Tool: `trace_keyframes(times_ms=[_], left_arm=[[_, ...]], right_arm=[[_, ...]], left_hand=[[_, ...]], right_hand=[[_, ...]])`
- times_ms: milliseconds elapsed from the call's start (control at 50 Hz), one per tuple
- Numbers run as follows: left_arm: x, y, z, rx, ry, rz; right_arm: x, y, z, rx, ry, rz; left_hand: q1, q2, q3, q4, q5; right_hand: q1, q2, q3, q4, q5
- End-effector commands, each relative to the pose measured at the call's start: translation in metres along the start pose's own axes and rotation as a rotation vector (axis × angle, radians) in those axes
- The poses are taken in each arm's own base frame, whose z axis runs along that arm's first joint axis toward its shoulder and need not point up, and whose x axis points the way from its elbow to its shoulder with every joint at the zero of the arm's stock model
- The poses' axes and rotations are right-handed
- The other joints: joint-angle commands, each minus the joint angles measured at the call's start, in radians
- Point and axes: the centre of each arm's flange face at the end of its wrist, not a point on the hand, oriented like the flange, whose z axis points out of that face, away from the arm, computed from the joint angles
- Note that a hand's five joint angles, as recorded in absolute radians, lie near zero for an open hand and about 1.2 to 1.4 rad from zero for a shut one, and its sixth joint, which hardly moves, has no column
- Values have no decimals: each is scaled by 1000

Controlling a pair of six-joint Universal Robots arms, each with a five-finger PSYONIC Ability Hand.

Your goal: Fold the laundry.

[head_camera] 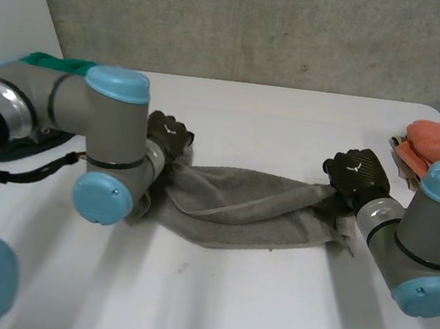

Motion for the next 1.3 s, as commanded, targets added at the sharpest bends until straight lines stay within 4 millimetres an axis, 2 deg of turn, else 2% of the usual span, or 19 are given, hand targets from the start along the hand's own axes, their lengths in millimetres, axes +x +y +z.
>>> trace_keyframes(times_ms=[20, 80, 160, 260, 360, 500, 620, 700, 860, 900, 960, 1080, 1180, 1240, 1300], left_arm=[[-19, -12, -34, 74, -49, -140], [-14, -4, -39, 84, -49, -188], [-7, 8, -34, 70, -51, -230], [-8, 28, -14, 8, -94, -284], [-8, 38, 1, -35, -113, -332], [-2, 48, -2, -125, -96, -345], [-2, 49, -4, -122, -100, -337], [-7, 51, -3, -111, -138, -332], [-33, 55, 5, -92, -248, -289], [-37, 56, 2, -98, -254, -263], [-45, 51, -4, -77, -267, -243], [-66, 28, -29, -2, -283, -210], [-93, 3, -70, 73, -271, -134], [-104, -3, -86, 92, -259, -74], [-110, 5, -104, 27, -197, 46]], right_arm=[[5, -8, -3, 11, 13, 20], [6, -10, -5, 6, 13, 23], [10, -15, -12, -25, 18, 35], [17, -25, -23, -63, 24, 92], [27, -33, -30, -62, 41, 137], [61, -42, -26, -37, 161, 175], [71, -45, -24, -38, 216, 193], [71, -46, -24, -37, 220, 194], [77, -42, -23, -48, 236, 194], [79, -40, -23, -55, 238, 193], [78, -41, -26, -65, 228, 195], [80, -54, -38, -81, 190, 148], [89, -78, -60, -110, 102, 1], [93, -86, -72, -141, 45, -64], [91, -87, -88, -230, -75, -153]], left_hand=[[-52, -46, -49, -40, -34], [-79, -73, -76, -67, -61], [-67, -61, -64, -55, -49], [62, 67, 65, 73, 79], [109, 115, 112, 121, 127], [121, 127, 124, 133, 139], [121, 127, 124, 133, 139], [200, 206, 203, 212, 218], [447, 452, 450, 458, 464], [725, 730, 728, 736, 742], [1010, 1015, 1013, 1021, 1027], [1010, 1016, 1013, 1022, 1028], [1010, 1016, 1013, 1022, 1028], [1010, 1016, 1013, 1022, 1028], [1010, 1016, 1013, 1022, 1028]], right_hand=[[287, 226, 210, 203, 224], [287, 226, 210, 203, 224], [287, 226, 210, 203, 224], [287, 226, 210, 203, 224], [287, 226, 210, 203, 224], [287, 226, 210, 203, 224], [287, 226, 210, 203, 224], [287, 226, 210, 203, 224], [287, 226, 210, 203, 224], [287, 226, 210, 203, 224], [287, 226, 210, 203, 224], [287, 226, 210, 203, 224], [287, 226, 210, 203, 224], [287, 226, 210, 203, 224], [287, 226, 210, 203, 224]])
